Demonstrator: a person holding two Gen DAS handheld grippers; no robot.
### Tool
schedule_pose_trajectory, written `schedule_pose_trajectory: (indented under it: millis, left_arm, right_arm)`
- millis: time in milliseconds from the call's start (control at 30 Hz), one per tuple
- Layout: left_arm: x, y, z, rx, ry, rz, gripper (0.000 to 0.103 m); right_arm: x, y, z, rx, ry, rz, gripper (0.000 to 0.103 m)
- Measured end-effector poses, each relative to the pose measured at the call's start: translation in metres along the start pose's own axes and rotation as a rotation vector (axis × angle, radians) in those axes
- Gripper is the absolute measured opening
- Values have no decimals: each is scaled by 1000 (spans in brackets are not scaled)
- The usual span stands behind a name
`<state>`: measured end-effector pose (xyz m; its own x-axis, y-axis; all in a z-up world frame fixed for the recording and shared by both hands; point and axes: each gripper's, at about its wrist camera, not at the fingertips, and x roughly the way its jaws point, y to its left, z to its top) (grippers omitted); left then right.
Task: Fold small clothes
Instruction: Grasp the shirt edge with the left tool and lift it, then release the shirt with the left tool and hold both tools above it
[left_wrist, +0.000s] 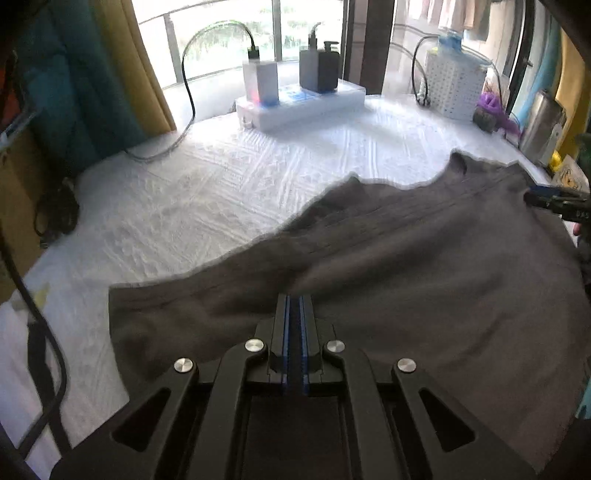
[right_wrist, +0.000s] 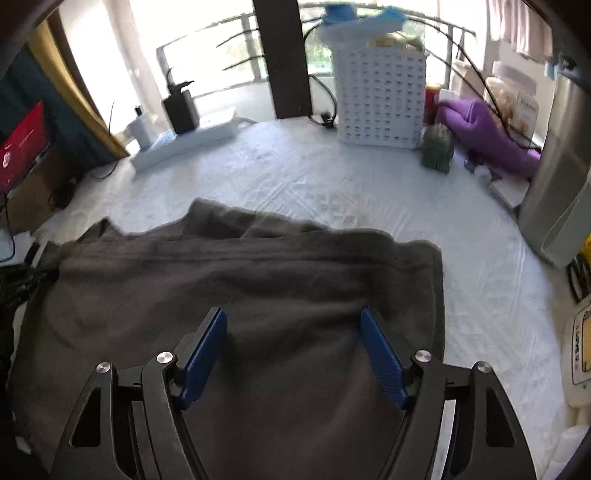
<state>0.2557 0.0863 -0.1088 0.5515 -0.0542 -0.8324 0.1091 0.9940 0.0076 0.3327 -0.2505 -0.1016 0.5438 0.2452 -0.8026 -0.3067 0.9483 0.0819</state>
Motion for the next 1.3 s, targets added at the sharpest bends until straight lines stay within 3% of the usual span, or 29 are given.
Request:
schedule_pose_trajectory:
  millis: [200,300,433,533,633,667,1133,1300]
  left_arm:
    - [4,12,10,-37,4,16,4]
    - [-6,12,10,-47,-19,35,4]
    - [-31,4,4,-47,-63,2,4]
    - [-51,-13,-7,-22,-79,-36,7]
    - [-67,-31,-24,-8,-90,-84,23]
    - [-71,-37,-29,-7,-95,-98,24]
    - [-89,-91,-92,-46,-54,-238,24]
    - [-77,-97,-109,-30,-21,-191,24]
  right_arm:
    - [7,-15,14,44,16,-48,76]
    - [0,-16,14,35,10,-80,76]
    - [-18,-12,6,19,-14,-103,76]
    - [-37,-2,-9,-1,-28,-118,76]
    - [-54,11,-26,-20,-40,-121,76]
    - [-60,16,-34,-27,-44,-123,76]
    - [-86,57,-106,-69,-23,-136,76]
    - [-80,54,-127,-81,-1,-172,76]
